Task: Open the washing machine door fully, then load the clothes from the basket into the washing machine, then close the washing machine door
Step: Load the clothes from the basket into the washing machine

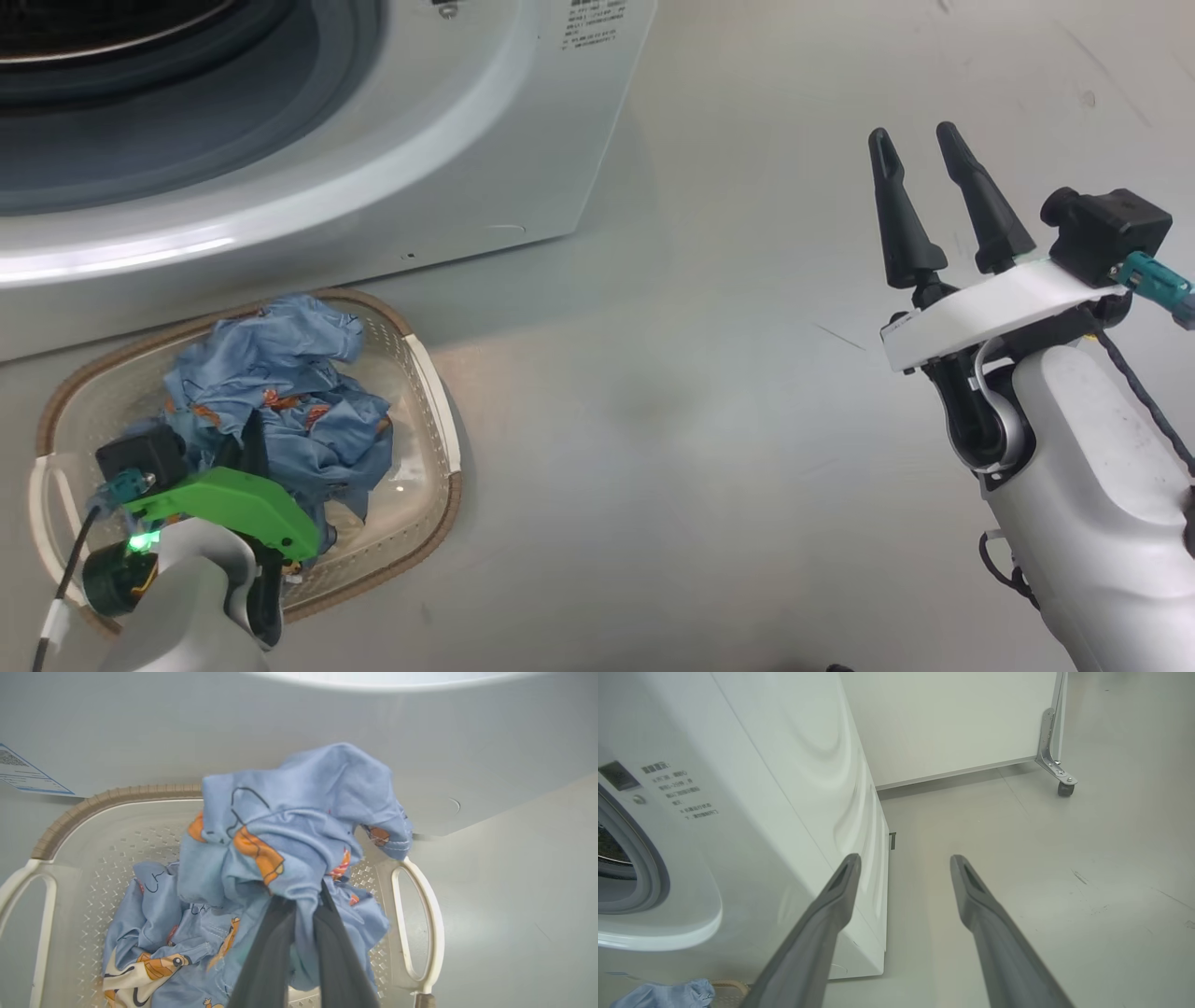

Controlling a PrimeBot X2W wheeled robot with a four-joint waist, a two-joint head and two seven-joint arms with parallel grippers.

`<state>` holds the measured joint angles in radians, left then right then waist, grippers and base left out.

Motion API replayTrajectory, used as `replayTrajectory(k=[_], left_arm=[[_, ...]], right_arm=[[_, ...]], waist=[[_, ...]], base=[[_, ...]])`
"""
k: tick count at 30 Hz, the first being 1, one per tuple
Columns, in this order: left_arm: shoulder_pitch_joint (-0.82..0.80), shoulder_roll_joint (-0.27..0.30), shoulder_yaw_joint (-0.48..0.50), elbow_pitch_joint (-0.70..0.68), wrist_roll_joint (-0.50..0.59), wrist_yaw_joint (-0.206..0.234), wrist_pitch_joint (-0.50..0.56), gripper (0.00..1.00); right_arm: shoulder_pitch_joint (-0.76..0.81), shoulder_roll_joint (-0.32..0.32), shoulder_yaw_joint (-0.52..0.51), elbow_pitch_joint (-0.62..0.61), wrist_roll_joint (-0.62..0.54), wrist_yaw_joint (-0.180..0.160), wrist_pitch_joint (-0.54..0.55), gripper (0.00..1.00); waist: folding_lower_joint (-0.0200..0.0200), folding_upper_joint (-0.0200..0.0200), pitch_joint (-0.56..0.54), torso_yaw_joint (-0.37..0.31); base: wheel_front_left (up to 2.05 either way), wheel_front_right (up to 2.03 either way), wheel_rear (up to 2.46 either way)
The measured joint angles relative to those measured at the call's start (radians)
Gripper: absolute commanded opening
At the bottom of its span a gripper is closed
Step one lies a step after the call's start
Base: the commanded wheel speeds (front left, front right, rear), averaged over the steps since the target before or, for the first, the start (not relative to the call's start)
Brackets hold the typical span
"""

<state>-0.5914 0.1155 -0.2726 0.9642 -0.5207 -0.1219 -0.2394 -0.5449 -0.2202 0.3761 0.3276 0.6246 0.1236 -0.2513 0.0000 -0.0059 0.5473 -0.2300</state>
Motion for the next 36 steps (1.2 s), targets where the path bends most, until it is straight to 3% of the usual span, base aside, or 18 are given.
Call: replayTrajectory(k=[23,36], left_arm=[[0.157,-0.002,0.005,-0.291,-0.060,0.000,-0.009,0.00],[0.255,0.044,0.055,-0.489,0.012,0.000,-0.009,0.00]], right_arm=[[0.114,-0.030,0.004,0.038,0.014,0.000,0.000,1.00],[0.177,-0.051,-0.007,0.047,0.021,0.000,0.000,1.00]], waist=[[0.0000,0.0000,-0.256,0.070],[-0.0001,0.0000,-0.368,0.105]], base=[[0.00,0.00,0.00],[0.00,0.00,0.00]])
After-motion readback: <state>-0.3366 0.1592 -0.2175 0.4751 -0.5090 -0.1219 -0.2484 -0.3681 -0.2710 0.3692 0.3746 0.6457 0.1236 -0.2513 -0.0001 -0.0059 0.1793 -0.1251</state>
